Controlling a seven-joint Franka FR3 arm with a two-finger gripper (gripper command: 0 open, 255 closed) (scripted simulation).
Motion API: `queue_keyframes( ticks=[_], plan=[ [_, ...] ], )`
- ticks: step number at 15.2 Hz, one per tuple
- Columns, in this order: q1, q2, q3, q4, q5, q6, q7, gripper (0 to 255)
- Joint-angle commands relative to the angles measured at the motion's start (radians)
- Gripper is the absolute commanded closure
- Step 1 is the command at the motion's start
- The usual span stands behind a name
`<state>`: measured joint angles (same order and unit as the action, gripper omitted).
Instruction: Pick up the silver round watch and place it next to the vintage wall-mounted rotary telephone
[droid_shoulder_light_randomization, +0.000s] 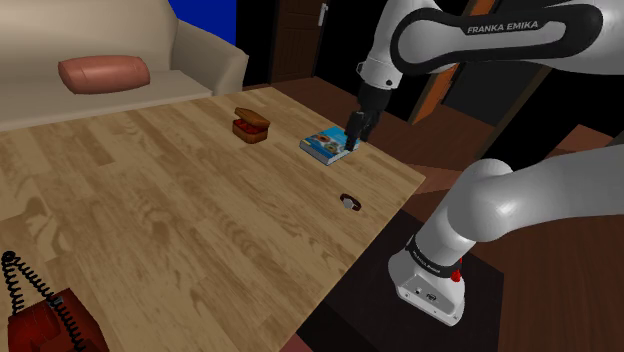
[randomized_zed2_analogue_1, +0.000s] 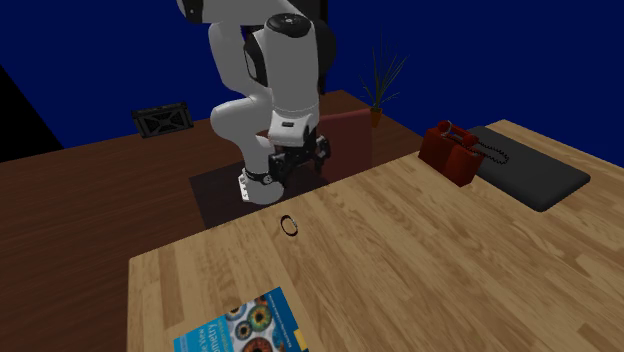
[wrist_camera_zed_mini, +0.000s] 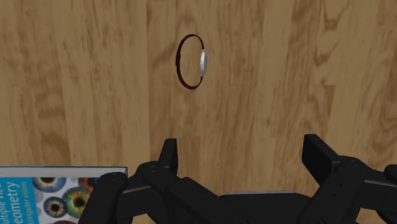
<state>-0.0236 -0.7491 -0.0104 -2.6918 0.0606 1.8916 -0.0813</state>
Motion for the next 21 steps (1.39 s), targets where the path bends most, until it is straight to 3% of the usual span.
queue_keyframes(
  ticks=[1,10,17,21],
  plan=[
    [-0.004,0.020,0.002,-0.053,-0.003,0.055,0.002,0],
    [-0.032,0.179,-0.005,-0.242,-0.025,0.319,0.000,0],
    [-0.026,0.269,-0.004,-0.294,-0.018,0.461,-0.004,0],
    [-0.025,0.277,-0.004,-0.298,-0.017,0.473,-0.005,0]
  ],
)
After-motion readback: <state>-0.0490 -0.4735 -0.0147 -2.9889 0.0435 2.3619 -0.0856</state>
